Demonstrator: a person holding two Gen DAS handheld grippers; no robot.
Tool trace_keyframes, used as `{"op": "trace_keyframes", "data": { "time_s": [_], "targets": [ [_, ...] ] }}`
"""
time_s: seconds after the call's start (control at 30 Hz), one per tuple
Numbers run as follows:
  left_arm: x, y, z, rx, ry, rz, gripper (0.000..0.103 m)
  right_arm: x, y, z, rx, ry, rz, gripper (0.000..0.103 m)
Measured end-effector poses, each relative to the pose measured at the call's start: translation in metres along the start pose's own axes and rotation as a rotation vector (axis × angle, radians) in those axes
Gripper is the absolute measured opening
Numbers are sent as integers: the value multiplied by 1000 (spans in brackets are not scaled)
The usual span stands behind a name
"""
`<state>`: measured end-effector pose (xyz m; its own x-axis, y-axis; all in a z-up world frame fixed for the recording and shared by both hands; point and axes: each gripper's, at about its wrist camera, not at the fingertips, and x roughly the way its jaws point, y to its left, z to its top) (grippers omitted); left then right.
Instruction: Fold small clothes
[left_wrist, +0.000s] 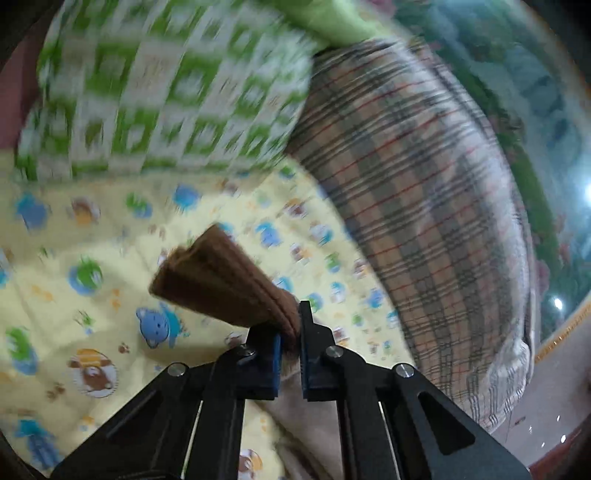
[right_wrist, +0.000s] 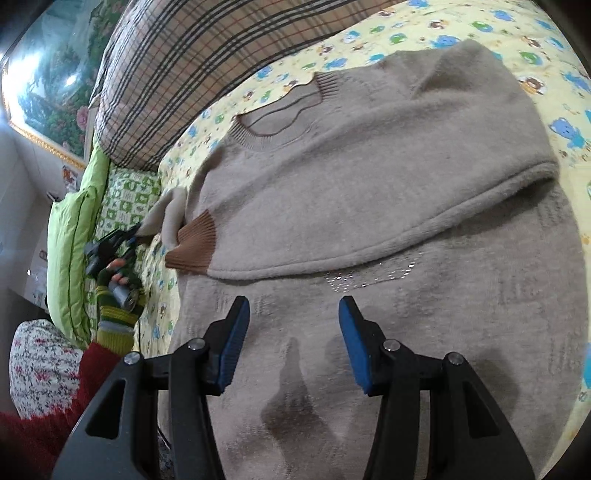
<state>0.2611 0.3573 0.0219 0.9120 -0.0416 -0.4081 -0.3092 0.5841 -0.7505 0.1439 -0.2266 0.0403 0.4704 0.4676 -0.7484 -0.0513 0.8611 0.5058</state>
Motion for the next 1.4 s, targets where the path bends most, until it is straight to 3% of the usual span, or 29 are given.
{"op": "trace_keyframes", "data": {
  "time_s": [0.27,0.4,0.53,0.63,0.8,0.9,1.07,1.17,1.2,1.3,1.4],
  "targets": [
    [-103,-65,35,120,-161,-154,5,-12,-3,1,2,-15,5,52],
    [-118,-111,29,193,-93,-255,5,-18,-4,-1,8,-32,11,52],
    [-98,-160,-28,304,56,-325,5,-21,-8,-4,24,-40,16,52],
    [-66,-192,-97,366,207,-375,5,-27,-12,-6,37,-55,14,52],
    [-13,-224,-218,477,435,-377,5,-42,-25,-6,63,-87,-2,52],
    [9,-227,-274,498,528,-364,5,-53,-33,-5,75,-108,-15,52],
    [38,-220,-328,497,608,-332,5,-64,-44,-3,93,-140,-18,52],
    [51,-218,-342,523,626,-302,6,-61,-47,0,121,-147,-2,52],
    [53,-215,-347,535,631,-305,12,-58,-47,2,129,-145,-9,56],
    [53,-210,-352,555,669,-310,28,-47,-46,10,173,-134,-13,82],
    [35,-205,-346,558,696,-305,35,-38,-38,22,165,-155,7,83]
  ]
}}
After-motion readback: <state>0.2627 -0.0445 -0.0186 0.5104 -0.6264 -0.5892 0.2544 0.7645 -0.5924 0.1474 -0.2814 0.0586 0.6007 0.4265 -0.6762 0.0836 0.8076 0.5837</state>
